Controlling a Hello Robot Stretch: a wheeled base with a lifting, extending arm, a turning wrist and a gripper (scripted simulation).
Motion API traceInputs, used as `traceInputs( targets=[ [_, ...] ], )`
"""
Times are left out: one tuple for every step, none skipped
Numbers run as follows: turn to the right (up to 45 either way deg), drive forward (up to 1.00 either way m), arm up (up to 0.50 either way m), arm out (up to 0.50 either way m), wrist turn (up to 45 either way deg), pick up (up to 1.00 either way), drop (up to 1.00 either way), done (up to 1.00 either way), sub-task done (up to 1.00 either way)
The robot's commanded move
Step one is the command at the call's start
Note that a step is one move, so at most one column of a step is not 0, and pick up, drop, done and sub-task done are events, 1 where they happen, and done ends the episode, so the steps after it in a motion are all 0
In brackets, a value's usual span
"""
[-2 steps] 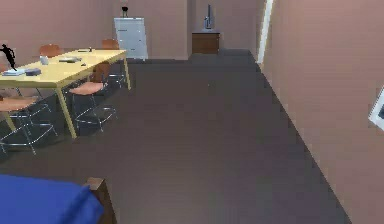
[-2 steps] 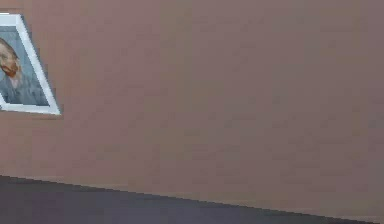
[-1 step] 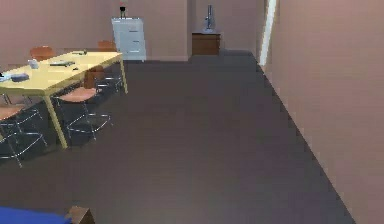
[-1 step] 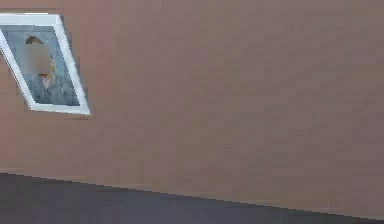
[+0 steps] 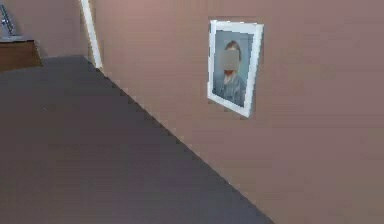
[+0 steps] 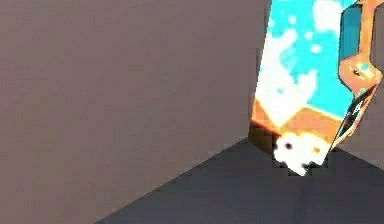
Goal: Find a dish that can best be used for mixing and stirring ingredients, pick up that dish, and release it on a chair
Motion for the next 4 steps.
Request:
traceInputs(
  targets=[
    [45.0,0.00,0.00,0.00,0.0,0.00,0.00,0.00,0.00],
    [3.0,0.00,0.00,0.00,0.0,0.00,0.00,0.00,0.00],
    [0.0,0.05,0.00,0.00,0.0,0.00,0.00,0.00,0.00],
    [-45.0,0.00,0.00,0.00,0.0,0.00,0.00,0.00,0.00]
  ],
)
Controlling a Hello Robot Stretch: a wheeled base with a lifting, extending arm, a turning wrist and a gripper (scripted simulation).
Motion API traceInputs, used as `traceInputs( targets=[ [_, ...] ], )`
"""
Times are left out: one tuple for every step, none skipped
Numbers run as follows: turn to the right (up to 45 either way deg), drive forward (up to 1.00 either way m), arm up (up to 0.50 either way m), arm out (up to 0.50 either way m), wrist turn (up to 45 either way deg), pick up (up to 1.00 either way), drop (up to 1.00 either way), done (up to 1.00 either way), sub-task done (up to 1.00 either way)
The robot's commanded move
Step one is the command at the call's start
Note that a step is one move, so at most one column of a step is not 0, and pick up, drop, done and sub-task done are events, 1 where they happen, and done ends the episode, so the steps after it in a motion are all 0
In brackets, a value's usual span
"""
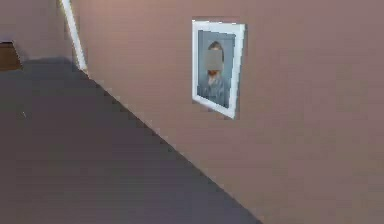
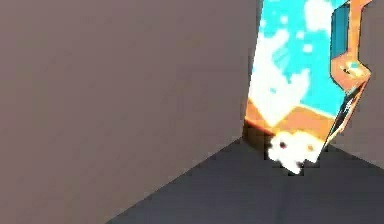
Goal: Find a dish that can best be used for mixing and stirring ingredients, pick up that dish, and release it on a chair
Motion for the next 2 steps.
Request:
traceInputs(
  targets=[
    [-42.0,0.00,0.00,0.00,0.0,0.00,0.00,0.00,0.00],
    [0.0,0.85,0.00,0.00,0.0,0.00,0.00,0.00,0.00]
  ],
)
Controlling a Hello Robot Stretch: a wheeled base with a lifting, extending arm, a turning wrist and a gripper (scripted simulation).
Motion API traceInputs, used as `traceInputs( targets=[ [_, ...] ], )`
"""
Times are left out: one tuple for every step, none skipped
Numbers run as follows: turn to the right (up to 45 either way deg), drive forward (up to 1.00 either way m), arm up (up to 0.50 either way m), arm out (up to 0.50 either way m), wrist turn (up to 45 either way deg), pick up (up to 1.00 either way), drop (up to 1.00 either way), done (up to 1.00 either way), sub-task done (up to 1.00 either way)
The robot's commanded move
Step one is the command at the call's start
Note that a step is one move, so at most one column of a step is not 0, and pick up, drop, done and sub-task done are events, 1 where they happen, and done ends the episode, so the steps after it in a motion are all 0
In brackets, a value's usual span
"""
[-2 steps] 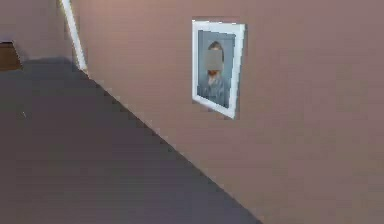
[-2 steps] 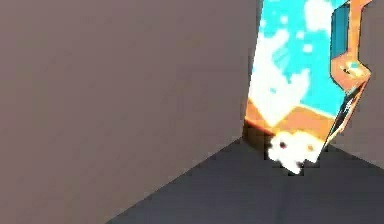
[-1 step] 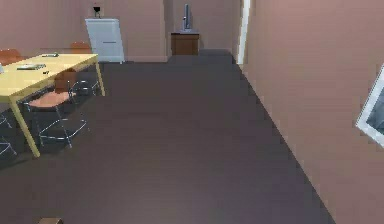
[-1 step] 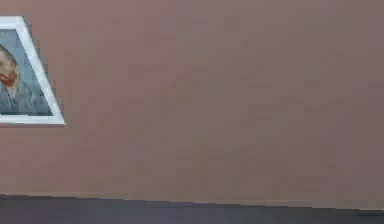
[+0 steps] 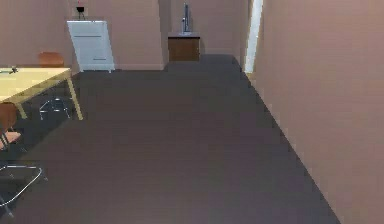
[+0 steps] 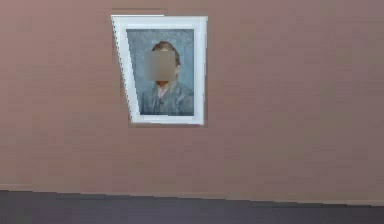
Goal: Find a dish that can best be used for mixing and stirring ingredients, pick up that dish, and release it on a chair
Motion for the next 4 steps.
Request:
traceInputs(
  targets=[
    [-12.0,0.00,0.00,0.00,0.0,0.00,0.00,0.00,0.00],
    [0.0,1.00,0.00,0.00,0.0,0.00,0.00,0.00,0.00],
    [0.0,1.00,0.00,0.00,0.0,0.00,0.00,0.00,0.00],
    [-3.0,0.00,0.00,0.00,0.0,0.00,0.00,0.00,0.00]
  ],
)
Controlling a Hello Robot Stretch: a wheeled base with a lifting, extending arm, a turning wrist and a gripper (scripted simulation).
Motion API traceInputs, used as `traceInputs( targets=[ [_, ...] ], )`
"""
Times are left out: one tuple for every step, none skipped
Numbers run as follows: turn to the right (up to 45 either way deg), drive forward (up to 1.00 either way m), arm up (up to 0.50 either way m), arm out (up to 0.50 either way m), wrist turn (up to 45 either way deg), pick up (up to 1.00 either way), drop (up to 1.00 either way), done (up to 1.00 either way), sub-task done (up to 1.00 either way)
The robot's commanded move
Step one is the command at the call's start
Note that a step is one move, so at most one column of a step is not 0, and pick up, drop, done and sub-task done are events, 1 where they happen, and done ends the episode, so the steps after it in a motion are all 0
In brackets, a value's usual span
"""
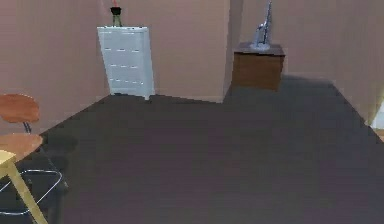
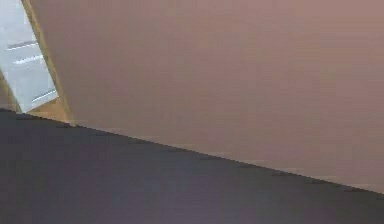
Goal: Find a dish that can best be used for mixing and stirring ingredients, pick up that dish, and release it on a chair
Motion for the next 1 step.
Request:
traceInputs(
  targets=[
    [0.0,0.55,0.00,0.00,0.0,0.00,0.00,0.00,0.00]
  ],
)
